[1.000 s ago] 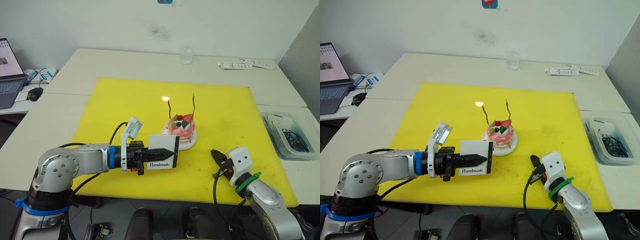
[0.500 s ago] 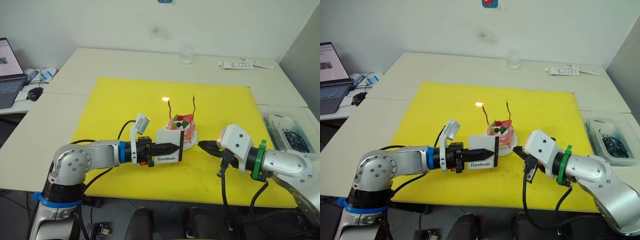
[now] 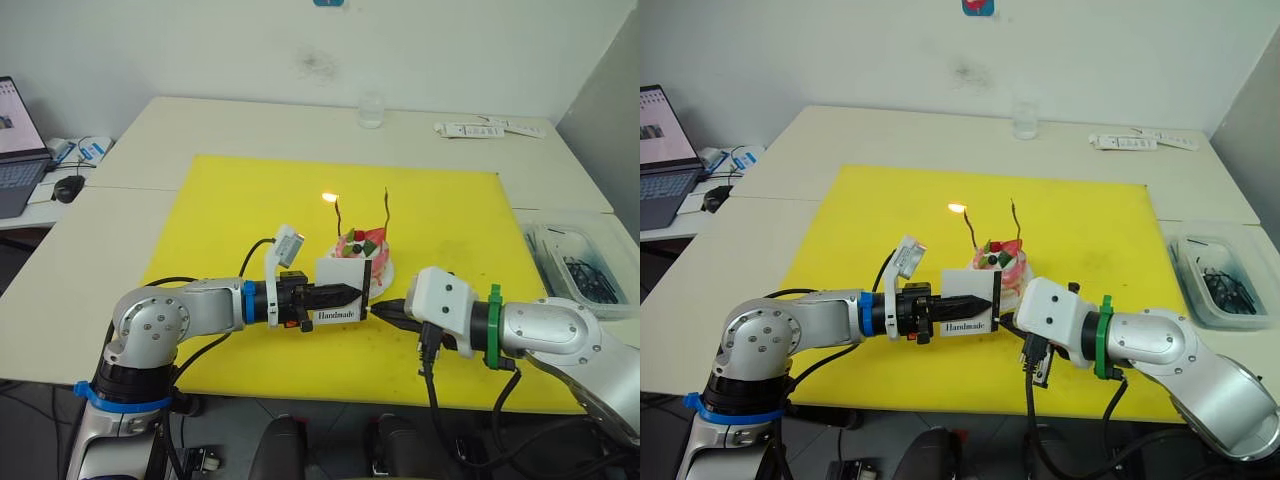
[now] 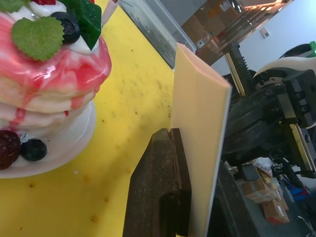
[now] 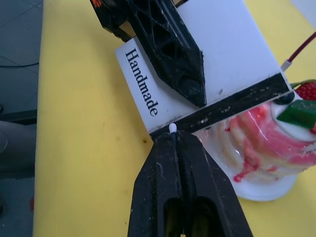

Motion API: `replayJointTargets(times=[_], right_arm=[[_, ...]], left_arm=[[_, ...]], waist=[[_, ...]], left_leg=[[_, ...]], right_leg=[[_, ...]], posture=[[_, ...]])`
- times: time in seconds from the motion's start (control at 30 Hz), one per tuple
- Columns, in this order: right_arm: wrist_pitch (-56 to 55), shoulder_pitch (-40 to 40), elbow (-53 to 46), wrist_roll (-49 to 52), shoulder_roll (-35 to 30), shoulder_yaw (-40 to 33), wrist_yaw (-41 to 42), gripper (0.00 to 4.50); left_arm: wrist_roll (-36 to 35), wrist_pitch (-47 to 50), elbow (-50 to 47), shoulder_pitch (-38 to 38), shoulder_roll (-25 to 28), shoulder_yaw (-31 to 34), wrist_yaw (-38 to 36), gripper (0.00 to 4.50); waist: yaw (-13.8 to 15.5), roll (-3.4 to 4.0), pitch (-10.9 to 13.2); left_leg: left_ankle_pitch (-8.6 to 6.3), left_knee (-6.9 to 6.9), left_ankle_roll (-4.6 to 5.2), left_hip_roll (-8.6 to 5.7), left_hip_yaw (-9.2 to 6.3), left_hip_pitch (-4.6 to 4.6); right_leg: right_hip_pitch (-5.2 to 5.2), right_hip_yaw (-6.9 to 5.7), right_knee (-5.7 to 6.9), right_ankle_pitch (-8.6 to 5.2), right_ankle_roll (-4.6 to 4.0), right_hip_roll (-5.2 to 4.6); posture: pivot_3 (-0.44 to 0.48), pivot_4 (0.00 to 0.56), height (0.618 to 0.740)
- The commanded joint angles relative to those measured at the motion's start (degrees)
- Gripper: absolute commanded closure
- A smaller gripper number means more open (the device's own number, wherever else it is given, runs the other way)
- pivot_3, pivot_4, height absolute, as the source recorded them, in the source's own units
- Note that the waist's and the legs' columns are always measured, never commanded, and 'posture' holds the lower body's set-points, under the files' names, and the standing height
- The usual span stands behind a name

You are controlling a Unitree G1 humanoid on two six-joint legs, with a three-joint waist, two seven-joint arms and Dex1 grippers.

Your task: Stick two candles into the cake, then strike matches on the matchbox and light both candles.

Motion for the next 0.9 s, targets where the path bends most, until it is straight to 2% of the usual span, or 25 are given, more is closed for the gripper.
replayJointTargets(times=[0.03, 0.63, 0.9], right_arm=[[-1.82, -1.13, 0.27, -2.02, 0.53, 1.08, -1.0, 4.49], [-5.2, -0.58, 3.6, -6.2, 0.94, 2.94, -1.3, 4.49], [-7.42, -2.08, 6.57, -9.16, 1.26, 7.23, 0.04, 4.49]], left_arm=[[-0.53, -0.35, -1.63, -0.22, -0.2, 0.6, -0.84, 4.5], [-1.47, -0.01, -2.05, -0.02, -0.65, 0.77, -0.67, 4.5], [-3.27, 0.13, -1.89, -1.03, -3.26, 0.41, 0.59, 4.5]], waist=[[0.0, 0.0, 0.0], [-0.01, 0.0, 0.0], [-0.01, 0.0, 0.0]], left_leg=[[0.0, 0.0, 0.0, 0.0, 0.0, 0.0], [0.0, 0.0, 0.0, 0.01, 0.0, 0.0], [0.0, 0.0, 0.0, 0.01, 0.0, 0.0]], right_leg=[[0.0, 0.0, 0.0, 0.0, 0.0, 0.0], [0.0, -0.01, 0.01, 0.0, 0.0, 0.0], [0.0, 0.0, 0.01, 0.0, 0.0, 0.0]], posture=[[0.0, 0.15, 0.684], [0.0, 0.15, 0.684], [0.0, 0.15, 0.684]])
